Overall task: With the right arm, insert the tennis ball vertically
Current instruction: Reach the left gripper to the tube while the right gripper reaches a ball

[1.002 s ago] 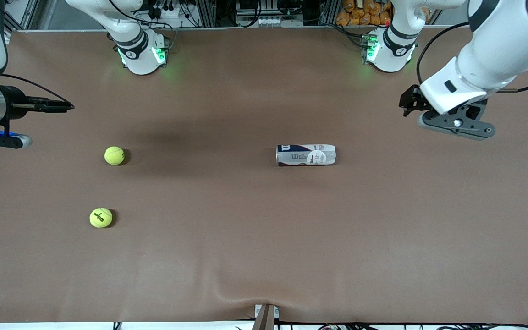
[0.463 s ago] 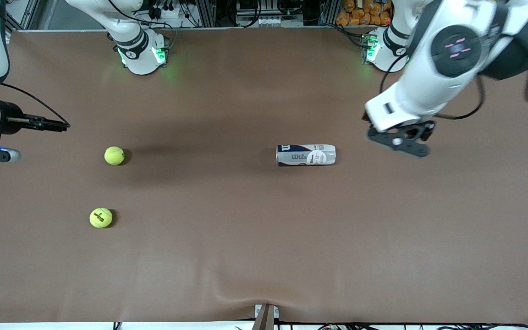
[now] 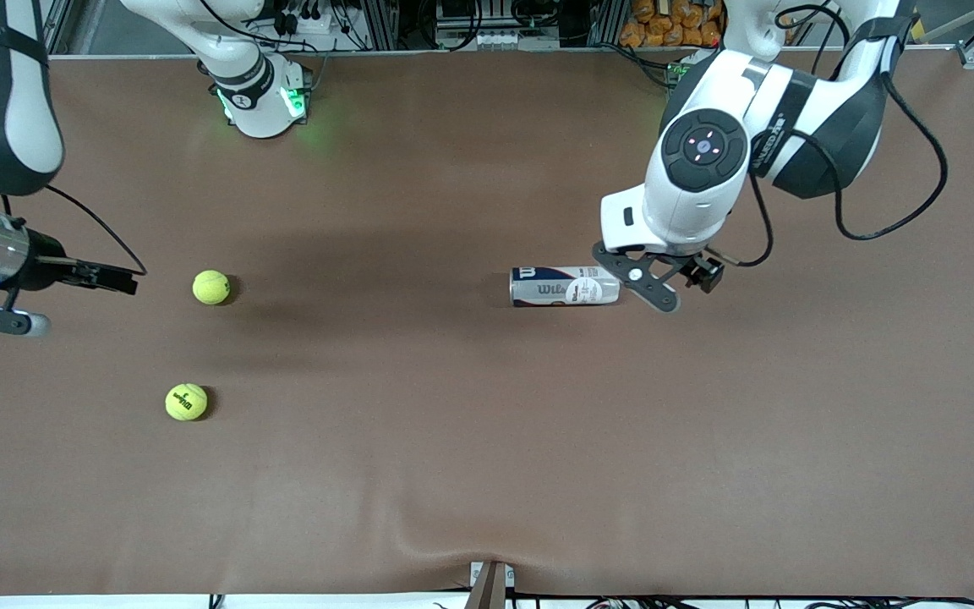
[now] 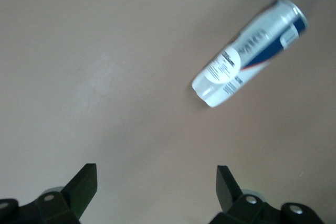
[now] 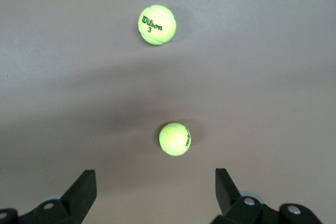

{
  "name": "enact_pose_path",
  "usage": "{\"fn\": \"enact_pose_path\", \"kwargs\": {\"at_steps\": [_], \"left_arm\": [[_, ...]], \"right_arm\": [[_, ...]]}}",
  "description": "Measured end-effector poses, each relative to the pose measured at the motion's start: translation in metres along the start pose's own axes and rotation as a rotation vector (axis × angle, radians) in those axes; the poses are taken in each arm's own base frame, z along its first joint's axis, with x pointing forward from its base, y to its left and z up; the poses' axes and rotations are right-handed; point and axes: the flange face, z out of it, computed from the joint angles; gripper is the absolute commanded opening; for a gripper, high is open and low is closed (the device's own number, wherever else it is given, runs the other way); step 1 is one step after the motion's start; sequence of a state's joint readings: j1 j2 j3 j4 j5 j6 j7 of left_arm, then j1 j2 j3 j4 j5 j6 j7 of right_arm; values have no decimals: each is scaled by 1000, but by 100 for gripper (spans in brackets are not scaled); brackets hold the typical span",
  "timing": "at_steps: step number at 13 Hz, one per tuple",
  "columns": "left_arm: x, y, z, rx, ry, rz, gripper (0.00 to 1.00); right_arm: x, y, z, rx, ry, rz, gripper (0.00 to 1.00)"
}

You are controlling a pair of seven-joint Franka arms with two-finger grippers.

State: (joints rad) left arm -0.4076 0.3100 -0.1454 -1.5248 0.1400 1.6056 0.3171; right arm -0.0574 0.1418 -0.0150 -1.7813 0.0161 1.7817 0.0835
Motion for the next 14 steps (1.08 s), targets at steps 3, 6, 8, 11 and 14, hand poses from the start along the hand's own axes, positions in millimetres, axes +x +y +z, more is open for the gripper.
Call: {"fn": "enact_pose_path", "kwargs": {"at_steps": [3,6,8,11,14], "left_arm": [[8,5,35,-30,-62,222,100],[26,23,64,-13,-121,443,100],[45,66,73,95,-189,546,100],[63,103,96,146,-237,596,100],[81,95,133,134,-224,606,100]], "right_arm": [[18,-12,22,2,54,-17,100],[43,-14,67,0,56,-16,100],[54,-21,97,-2,47,-25,100],[75,-38,136,1,113,-49,100],[89,-35,161,-4,118,-46,100]]}}
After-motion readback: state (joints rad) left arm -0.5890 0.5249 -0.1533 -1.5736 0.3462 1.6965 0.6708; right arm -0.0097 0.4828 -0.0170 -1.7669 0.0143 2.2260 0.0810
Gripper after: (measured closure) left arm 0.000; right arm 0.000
